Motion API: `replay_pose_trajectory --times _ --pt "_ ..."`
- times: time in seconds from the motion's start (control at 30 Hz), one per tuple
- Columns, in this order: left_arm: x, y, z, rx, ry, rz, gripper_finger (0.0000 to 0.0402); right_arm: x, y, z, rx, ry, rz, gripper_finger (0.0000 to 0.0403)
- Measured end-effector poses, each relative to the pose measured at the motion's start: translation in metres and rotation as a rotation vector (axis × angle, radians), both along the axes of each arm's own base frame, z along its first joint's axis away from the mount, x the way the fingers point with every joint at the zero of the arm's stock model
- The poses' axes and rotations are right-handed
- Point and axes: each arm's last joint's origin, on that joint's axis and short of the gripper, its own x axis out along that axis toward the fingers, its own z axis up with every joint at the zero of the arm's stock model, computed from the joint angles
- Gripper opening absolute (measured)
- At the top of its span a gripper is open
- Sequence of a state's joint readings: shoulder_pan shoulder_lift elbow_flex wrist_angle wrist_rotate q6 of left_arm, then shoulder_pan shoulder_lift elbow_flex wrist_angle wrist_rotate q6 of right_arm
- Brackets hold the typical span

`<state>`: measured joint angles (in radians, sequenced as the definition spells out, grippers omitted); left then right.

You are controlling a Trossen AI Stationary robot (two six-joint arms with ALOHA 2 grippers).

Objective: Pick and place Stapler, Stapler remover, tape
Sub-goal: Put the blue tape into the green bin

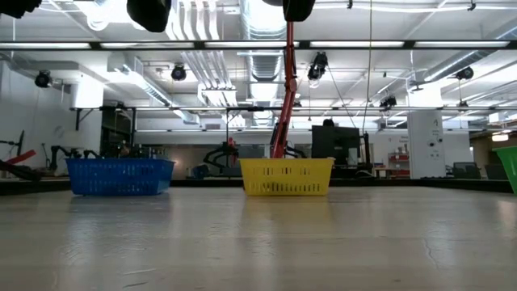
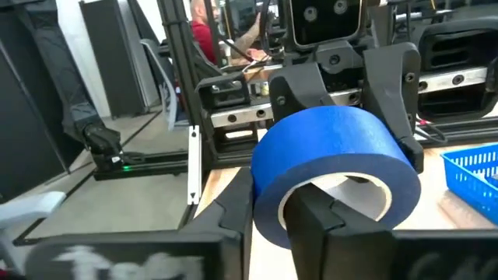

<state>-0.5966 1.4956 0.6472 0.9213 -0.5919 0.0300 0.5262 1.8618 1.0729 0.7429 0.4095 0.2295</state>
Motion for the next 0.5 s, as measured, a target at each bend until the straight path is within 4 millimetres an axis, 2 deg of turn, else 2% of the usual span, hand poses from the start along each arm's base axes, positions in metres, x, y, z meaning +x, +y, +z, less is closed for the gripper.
replay_pose_trajectory --times 0.1,0.27,0.5 --pt "0.0 -0.0001 -0.0002 0.002 0.002 -0.003 0.0062 0.0 0.0001 -0.0007 -0.003 0.006 0.003 0.0039" --pt "-0.0002 -0.0004 0.0002 0.014 0.001 -0.015 0.0072 -0.0002 0.0005 -0.0007 -0.001 0.01 0.021 0.0038" --pt "-0.0008 0.0002 0.003 0.009 -0.017 -0.007 0.0142 -0.0092 -0.0035 0.0081 0.025 0.115 0.023 0.004"
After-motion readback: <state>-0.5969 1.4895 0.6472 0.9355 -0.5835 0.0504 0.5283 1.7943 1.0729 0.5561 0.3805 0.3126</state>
